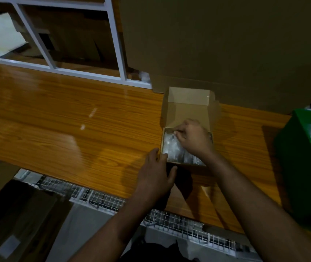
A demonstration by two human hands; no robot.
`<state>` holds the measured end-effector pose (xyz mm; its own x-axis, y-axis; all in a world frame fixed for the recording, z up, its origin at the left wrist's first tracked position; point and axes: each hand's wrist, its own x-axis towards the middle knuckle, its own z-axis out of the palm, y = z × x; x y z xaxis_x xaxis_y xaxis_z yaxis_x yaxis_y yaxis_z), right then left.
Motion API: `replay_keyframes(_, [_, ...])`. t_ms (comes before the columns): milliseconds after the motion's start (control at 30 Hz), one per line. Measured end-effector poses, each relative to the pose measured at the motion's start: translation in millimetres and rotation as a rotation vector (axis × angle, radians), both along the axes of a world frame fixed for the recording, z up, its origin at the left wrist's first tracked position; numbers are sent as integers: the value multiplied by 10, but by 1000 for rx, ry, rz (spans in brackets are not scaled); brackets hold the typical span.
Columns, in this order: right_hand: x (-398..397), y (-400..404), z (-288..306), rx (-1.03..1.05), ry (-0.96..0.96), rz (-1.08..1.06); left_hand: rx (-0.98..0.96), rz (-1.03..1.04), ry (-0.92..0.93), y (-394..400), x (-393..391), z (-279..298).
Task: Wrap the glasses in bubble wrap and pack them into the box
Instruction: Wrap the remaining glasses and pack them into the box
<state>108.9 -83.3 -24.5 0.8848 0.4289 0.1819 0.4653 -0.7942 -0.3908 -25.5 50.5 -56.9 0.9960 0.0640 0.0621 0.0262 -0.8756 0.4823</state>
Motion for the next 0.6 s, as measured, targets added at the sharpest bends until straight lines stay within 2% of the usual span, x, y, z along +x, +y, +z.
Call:
replay_keyframes(67, [-87, -164, 24, 0, -61, -65, -10, -7, -38, -11, -26, -2])
replay_keyframes(133, [-192, -255, -10, -58, -43, -70, -28, -9, -53, -22, -37, -36])
replay_keyframes(267, [-298, -229, -87, -196, -78, 7, -55, -15, -77, -32, -29, -122])
replay_keyframes(367, [-314, -240, -101, -209, -83, 52, -19, -9, -83, -26, -43, -138])
replay_keyframes(500, [-461, -450, -102, -147, -31, -18, 88, -15, -237, -55, -72, -74])
replay_keyframes(600, [-607, -751, 58, 45, -68, -140, 78, -34, -332, -149, -11, -18])
